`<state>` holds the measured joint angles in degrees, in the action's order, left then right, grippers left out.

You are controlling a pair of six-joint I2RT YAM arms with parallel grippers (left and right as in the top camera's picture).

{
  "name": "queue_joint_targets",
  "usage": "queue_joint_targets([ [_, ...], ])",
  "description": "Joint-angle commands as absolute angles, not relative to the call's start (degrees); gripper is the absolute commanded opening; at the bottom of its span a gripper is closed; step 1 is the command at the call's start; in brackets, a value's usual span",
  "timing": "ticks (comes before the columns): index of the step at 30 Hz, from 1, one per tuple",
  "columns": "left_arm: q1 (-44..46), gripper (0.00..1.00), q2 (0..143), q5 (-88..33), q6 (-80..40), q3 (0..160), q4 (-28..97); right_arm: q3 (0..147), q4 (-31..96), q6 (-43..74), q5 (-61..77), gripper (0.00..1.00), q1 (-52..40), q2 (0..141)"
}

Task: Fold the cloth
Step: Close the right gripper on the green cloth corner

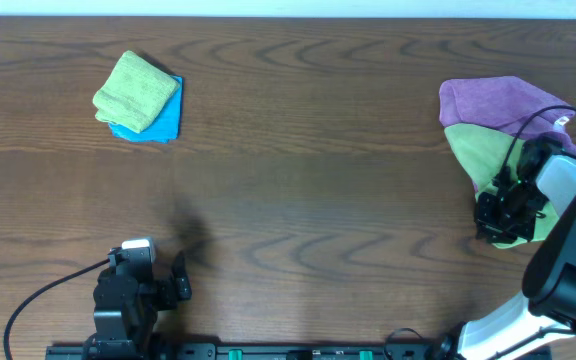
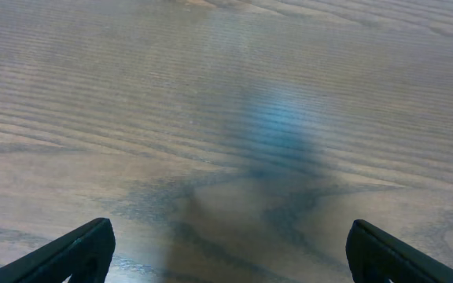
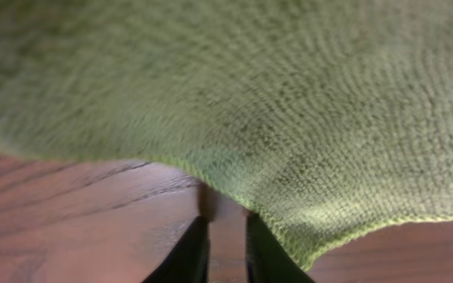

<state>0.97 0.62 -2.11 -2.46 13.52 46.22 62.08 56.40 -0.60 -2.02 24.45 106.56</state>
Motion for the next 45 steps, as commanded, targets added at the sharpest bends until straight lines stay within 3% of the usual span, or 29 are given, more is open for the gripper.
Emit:
queue_joint_targets([
  [1, 1.2, 0.95, 0.3, -1.1, -1.3, 13.2, 46.9, 61.7, 55.8, 1.2, -4.1, 0.26, 24.0, 106.6],
  [15, 1.2, 0.95, 0.3, -1.1, -1.3, 13.2, 46.9, 61.8, 51.5, -1.6, -0.2, 0.43, 19.5, 103.5],
  [26, 1.2, 0.95, 0.3, -1.1, -1.3, 13.2, 46.9, 61.9, 49.5, -2.0, -4.6, 0.44, 19.4, 99.5],
  [30, 1.2, 0.95, 0.3, -1.1, -1.3, 13.2, 46.9, 61.9, 48.6, -2.0, -6.3, 0.53, 19.4, 99.3],
  [45, 1.2, 0.95, 0.3, -1.1, -1.3, 13.2, 46.9, 61.8, 43.3, -2.5, -9.9, 0.63, 19.7, 100.1],
])
